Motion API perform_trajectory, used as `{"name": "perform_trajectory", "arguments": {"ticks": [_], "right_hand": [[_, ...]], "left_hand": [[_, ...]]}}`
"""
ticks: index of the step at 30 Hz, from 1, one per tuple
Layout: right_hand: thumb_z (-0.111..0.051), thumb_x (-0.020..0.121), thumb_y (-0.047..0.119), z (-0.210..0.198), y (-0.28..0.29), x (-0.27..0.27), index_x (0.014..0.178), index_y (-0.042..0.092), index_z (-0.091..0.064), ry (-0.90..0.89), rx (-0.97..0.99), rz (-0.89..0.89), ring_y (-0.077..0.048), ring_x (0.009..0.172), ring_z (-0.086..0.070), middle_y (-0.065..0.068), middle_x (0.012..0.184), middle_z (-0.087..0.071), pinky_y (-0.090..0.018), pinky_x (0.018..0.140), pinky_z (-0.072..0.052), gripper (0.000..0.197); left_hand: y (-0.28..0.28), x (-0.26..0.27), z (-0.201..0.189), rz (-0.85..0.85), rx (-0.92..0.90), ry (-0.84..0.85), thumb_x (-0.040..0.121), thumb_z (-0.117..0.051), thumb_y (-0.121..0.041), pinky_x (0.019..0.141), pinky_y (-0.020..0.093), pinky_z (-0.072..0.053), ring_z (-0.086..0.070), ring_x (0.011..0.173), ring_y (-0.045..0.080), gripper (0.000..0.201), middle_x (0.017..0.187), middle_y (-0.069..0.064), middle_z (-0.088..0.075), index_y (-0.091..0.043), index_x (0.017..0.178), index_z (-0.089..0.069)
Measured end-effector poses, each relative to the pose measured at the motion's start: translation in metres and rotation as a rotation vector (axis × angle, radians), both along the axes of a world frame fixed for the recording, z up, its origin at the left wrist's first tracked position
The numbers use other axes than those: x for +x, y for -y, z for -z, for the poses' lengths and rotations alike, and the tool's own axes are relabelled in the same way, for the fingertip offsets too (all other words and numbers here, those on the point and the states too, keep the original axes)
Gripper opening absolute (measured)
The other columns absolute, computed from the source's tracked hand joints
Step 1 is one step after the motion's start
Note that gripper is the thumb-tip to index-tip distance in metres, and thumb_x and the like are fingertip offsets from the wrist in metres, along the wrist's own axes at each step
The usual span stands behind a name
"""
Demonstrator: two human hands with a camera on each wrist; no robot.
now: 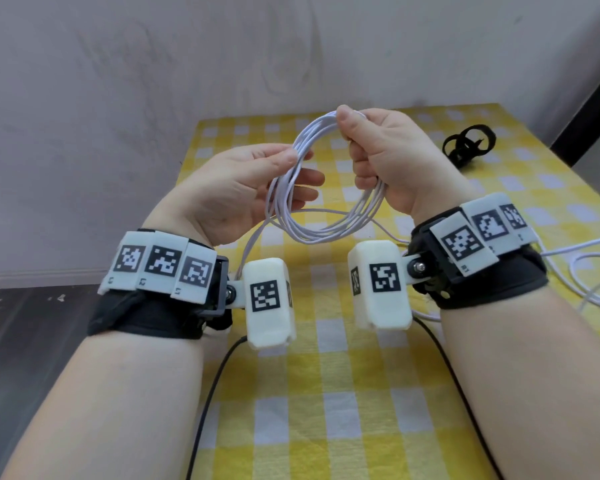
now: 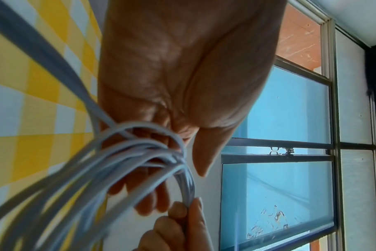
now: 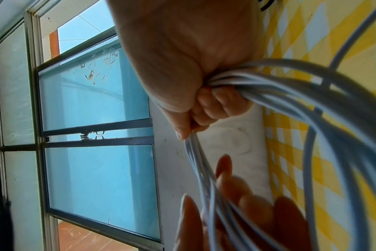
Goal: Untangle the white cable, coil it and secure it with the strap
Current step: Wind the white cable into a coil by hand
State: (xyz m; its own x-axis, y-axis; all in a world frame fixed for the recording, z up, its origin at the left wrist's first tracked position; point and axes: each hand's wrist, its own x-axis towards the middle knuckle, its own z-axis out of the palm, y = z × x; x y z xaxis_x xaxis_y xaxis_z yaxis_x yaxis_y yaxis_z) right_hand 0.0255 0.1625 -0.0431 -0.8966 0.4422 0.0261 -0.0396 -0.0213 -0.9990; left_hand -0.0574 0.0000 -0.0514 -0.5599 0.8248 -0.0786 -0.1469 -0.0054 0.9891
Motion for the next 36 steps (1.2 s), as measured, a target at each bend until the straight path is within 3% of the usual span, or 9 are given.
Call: {"name": "perform_trajectory", "arguments": {"ticks": [3, 7, 10, 14, 17, 20, 23, 29, 36], "right_hand": [[-0.048, 0.099, 0.027, -0.001, 0.003, 0.0, 0.07, 0.018, -0.045, -0.034, -0.011, 0.006, -0.005, 0.037, -0.021, 0.008, 0.049, -0.029, -0.019, 0.038, -0.02, 0.031], [-0.048, 0.099, 0.026, 0.003, 0.004, -0.003, 0.071, 0.016, -0.047, -0.085, -0.046, -0.038, -0.008, 0.043, -0.03, 0.007, 0.052, -0.032, -0.02, 0.044, -0.031, 0.03], [-0.047, 0.098, 0.032, 0.003, 0.004, -0.005, 0.084, 0.012, -0.056, -0.077, -0.099, -0.027, -0.014, 0.061, -0.055, -0.001, 0.07, -0.053, -0.025, 0.062, -0.05, 0.026], [-0.039, 0.09, 0.062, 0.01, -0.005, -0.001, 0.109, 0.014, -0.062, 0.198, 0.01, -0.103, -0.021, 0.085, -0.071, -0.003, 0.098, -0.072, -0.035, 0.08, -0.056, 0.056], [-0.047, 0.091, 0.053, 0.013, 0.003, 0.004, 0.106, 0.02, -0.065, 0.32, 0.218, -0.323, -0.015, 0.066, -0.067, 0.0, 0.092, -0.074, -0.026, 0.067, -0.053, 0.041], [-0.06, 0.09, 0.031, 0.015, 0.004, 0.001, 0.096, 0.017, -0.072, 0.28, 0.264, -0.277, -0.007, 0.046, -0.035, 0.005, 0.06, -0.056, -0.015, 0.043, -0.028, 0.019], [-0.063, 0.089, 0.023, 0.017, -0.006, 0.001, 0.085, 0.012, -0.072, 0.277, 0.29, -0.032, -0.008, 0.047, -0.028, 0.004, 0.055, -0.04, -0.018, 0.041, -0.021, 0.015], [-0.058, 0.088, 0.011, 0.025, -0.015, 0.002, 0.094, 0.014, -0.072, 0.341, 0.362, 0.299, -0.005, 0.061, -0.043, 0.007, 0.066, -0.051, -0.018, 0.05, -0.029, 0.015], [-0.062, 0.088, 0.017, 0.01, 0.01, 0.004, 0.092, 0.022, -0.073, 0.38, 0.555, -0.223, -0.003, 0.068, -0.054, 0.008, 0.073, -0.066, -0.018, 0.067, -0.043, 0.013]], "left_hand": [[-0.004, 0.005, 0.001, 0.027, 0.01, 0.008, 0.097, -0.042, -0.019, 0.062, 0.028, -0.049, -0.05, 0.058, 0.015, 0.03, 0.069, 0.003, -0.054, 0.0, 0.116, -0.056], [-0.006, 0.005, 0.002, 0.04, 0.056, 0.069, 0.1, -0.035, -0.019, 0.054, 0.023, -0.04, -0.035, 0.048, 0.011, 0.021, 0.059, -0.002, -0.036, -0.01, 0.088, -0.051], [-0.006, 0.003, 0.002, -0.01, 0.117, 0.133, 0.1, -0.032, -0.018, 0.054, 0.024, -0.045, -0.044, 0.048, 0.012, 0.025, 0.059, -0.001, -0.044, -0.012, 0.082, -0.047], [-0.006, -0.005, 0.0, -0.169, 0.269, 0.277, 0.102, -0.029, -0.021, 0.055, 0.022, -0.051, -0.063, 0.054, 0.012, 0.032, 0.064, 0.0, -0.064, -0.014, 0.077, -0.049], [-0.005, -0.013, 0.0, -0.277, 0.432, 0.458, 0.102, -0.029, -0.021, 0.051, 0.018, -0.048, -0.054, 0.044, 0.008, 0.031, 0.051, -0.004, -0.05, -0.014, 0.076, -0.046], [0.0, -0.022, 0.005, -0.368, 0.54, 0.58, 0.102, -0.031, -0.019, 0.048, 0.017, -0.046, -0.043, 0.037, 0.007, 0.031, 0.049, -0.004, -0.042, -0.014, 0.075, -0.044], [0.007, -0.03, 0.006, -0.423, 0.561, 0.562, 0.103, -0.028, -0.019, 0.051, 0.017, -0.048, -0.043, 0.037, 0.005, 0.033, 0.049, -0.006, -0.045, -0.015, 0.072, -0.04], [0.009, -0.037, 0.009, -0.54, 0.606, 0.615, 0.102, -0.028, -0.018, 0.042, 0.017, -0.037, -0.029, 0.033, 0.008, 0.036, 0.046, -0.006, -0.034, -0.016, 0.067, -0.035], [0.005, -0.035, -0.001, -0.569, 0.656, 0.589, 0.101, -0.029, -0.013, 0.04, 0.017, -0.032, -0.026, 0.033, 0.009, 0.036, 0.045, -0.005, -0.031, -0.015, 0.066, -0.033]]}}
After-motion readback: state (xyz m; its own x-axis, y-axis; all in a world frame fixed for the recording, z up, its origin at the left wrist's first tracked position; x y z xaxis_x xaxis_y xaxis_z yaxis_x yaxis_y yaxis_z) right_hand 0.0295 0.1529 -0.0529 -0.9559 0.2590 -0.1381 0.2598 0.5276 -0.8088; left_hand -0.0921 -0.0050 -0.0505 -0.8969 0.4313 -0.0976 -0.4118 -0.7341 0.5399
